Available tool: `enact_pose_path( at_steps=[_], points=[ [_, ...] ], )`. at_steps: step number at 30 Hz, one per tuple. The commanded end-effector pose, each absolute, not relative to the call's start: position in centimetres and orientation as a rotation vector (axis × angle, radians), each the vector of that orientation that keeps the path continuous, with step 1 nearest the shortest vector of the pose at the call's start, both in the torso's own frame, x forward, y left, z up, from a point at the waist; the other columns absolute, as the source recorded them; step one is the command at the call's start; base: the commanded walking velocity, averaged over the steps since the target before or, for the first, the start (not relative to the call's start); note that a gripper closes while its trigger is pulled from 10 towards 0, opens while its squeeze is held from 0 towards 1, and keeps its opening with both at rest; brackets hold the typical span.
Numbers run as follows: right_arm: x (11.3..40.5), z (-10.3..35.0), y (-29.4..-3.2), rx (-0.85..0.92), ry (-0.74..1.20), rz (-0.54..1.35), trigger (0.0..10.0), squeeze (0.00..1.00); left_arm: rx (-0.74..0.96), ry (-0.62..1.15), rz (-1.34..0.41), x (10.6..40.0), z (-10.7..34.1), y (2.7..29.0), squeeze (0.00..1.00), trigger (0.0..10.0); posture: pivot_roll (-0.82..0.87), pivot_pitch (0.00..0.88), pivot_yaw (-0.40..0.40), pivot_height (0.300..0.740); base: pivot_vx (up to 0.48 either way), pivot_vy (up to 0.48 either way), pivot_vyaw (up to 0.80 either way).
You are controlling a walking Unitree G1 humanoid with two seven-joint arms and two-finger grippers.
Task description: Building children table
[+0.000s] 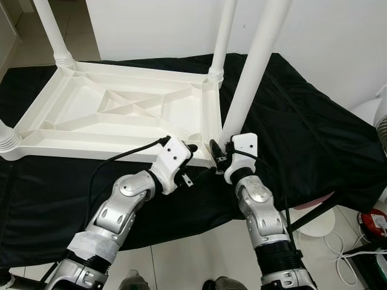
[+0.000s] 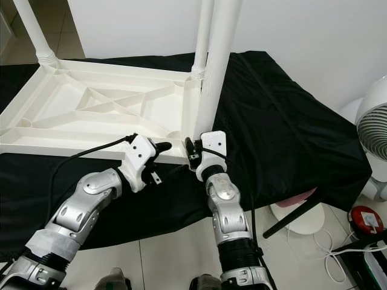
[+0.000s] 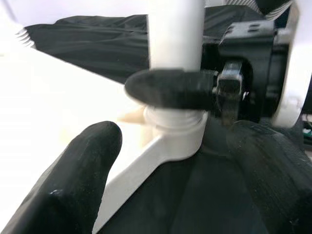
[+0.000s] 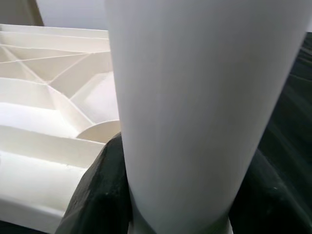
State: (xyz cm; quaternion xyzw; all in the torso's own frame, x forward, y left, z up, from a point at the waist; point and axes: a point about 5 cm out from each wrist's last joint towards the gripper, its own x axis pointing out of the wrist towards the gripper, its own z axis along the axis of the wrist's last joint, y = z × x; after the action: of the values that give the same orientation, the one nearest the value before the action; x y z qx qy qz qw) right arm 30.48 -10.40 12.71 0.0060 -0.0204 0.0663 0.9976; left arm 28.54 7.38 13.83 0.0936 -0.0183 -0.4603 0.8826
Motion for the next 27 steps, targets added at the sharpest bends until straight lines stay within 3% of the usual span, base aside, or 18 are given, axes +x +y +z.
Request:
enact_pose_path(
  at_steps=[1, 9, 10, 11, 12, 16, 17, 18, 19, 27],
  points=[
    [29.9, 12.1, -10.8, 0.027, -0.007, 0.054, 10.0, 0.0, 0.187, -0.043, -0.896, 28.9, 13.8, 7.6, 0.0, 10.0, 0.04, 0.0, -0.048, 0.74, 0.0, 0.0, 0.0],
    [29.9, 12.3, -12.2, 0.023, 0.023, -0.043, 10.0, 0.0, 0.197, -0.06, -0.9, 28.9, 13.8, 7.3, 0.0, 10.0, 0.03, 0.0, -0.039, 0.74, 0.0, 0.0, 0.0],
    [30.0, 12.4, -12.2, 0.027, 0.021, -0.047, 10.0, 0.1, 0.201, -0.062, -0.902, 28.8, 13.8, 7.3, 0.0, 10.0, 0.04, 0.0, -0.039, 0.74, 0.0, 0.0, 0.0],
    [30.0, 12.4, -12.2, 0.027, 0.021, -0.047, 10.0, 0.1, 0.201, -0.062, -0.902, 28.8, 13.8, 7.3, 0.0, 10.0, 0.04, 0.0, -0.039, 0.74, 0.0, 0.0, 0.0],
    [30.0, 12.5, -12.1, 0.047, -0.001, -0.033, 10.0, 1.0, 0.205, -0.065, -0.904, 28.8, 13.8, 7.3, 0.0, 10.0, 0.04, 0.0, -0.04, 0.74, 0.0, 0.0, 0.0],
    [30.0, 13.2, -12.4, 0.065, -0.055, -0.006, 10.0, 1.0, 0.202, -0.067, -0.912, 28.7, 13.8, 7.2, 0.0, 10.0, 0.04, 0.0, -0.04, 0.74, 0.0, 0.0, 0.0],
    [30.0, 13.4, -12.5, 0.063, -0.074, 0.039, 10.0, 0.89, 0.197, -0.064, -0.918, 28.7, 13.8, 7.2, 0.0, 10.0, 0.04, 0.0, -0.039, 0.74, 0.0, 0.0, 0.0],
    [30.0, 13.6, -12.6, 0.06, -0.084, 0.071, 10.0, 0.89, 0.194, -0.063, -0.922, 28.6, 13.8, 7.2, 0.0, 10.0, 0.04, 0.0, -0.039, 0.74, 0.0, 0.0, 0.0],
    [30.0, 13.7, -13.0, 0.056, -0.096, 0.1, 10.0, 0.0, 0.196, -0.063, -0.925, 28.6, 13.8, 7.1, 0.0, 10.0, 0.04, 0.0, -0.038, 0.74, 0.0, 0.0, 0.0],
    [30.0, 13.5, -14.8, 0.033, -0.08, 0.207, 10.0, 0.0, 0.191, -0.06, -0.936, 28.4, 13.7, 7.0, 0.0, 10.0, 0.04, 0.0, -0.035, 0.74, 0.0, 0.0, 0.0]
  ],
)
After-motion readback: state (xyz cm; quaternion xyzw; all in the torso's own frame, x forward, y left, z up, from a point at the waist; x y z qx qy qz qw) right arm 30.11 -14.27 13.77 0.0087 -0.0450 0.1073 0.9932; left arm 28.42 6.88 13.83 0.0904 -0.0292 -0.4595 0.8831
